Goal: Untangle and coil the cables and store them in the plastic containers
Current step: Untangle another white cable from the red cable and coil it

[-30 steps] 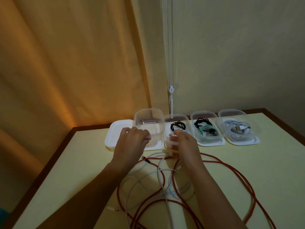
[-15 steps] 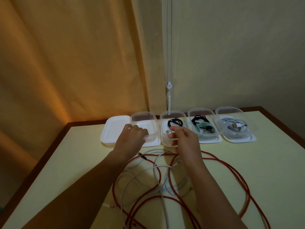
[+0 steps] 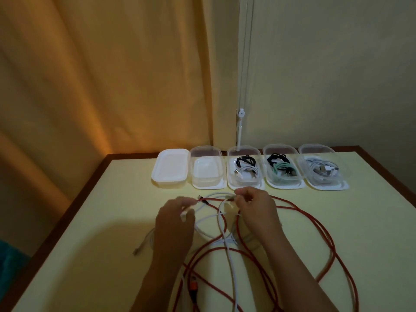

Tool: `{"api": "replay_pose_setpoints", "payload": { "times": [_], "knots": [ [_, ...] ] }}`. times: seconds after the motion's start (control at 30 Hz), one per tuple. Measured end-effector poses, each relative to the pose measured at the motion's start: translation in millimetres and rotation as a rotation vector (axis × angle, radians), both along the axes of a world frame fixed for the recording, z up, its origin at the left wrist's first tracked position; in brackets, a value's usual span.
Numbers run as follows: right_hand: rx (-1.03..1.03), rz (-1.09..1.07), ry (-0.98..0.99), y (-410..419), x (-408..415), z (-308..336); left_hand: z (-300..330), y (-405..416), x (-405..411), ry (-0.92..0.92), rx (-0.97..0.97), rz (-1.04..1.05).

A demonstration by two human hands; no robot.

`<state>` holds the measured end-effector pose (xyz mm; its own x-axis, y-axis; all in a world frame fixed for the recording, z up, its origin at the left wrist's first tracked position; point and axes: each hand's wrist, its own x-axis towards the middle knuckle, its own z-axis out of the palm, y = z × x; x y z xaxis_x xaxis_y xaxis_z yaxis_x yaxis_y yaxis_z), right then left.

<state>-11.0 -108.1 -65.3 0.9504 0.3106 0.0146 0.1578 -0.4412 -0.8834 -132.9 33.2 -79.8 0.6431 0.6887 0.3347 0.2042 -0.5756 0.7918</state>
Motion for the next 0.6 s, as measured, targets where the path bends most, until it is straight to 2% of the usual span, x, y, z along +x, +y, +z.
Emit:
{"api": "replay_pose_setpoints", "payload": {
  "times": [0.07, 0.2, 0.33, 0.43, 0.6],
  "knots": [
    [-0.09, 0.014, -0.067, -10, -15, -3, -14, -11, -6, 0.022, -0.03, -0.007],
    [-0.177, -0.012, -0.169, -29, -36, -17, -29, -21, -5, 0.098, 0.046, -0.009],
    [-0.35, -0.021, -0.195, -31, -31, -23, -31, -33, 6, 0.155, 0.236, -0.008],
    [-0.394, 0.013, -0.181, -26, -25, -23, -31, -35, 16, 0.142, 0.287, -0.019],
    [-0.393, -0.053, -0.206, -11, -18, -30, -35, -39, 26, 0.326, 0.267, -0.039]
  ]
}}
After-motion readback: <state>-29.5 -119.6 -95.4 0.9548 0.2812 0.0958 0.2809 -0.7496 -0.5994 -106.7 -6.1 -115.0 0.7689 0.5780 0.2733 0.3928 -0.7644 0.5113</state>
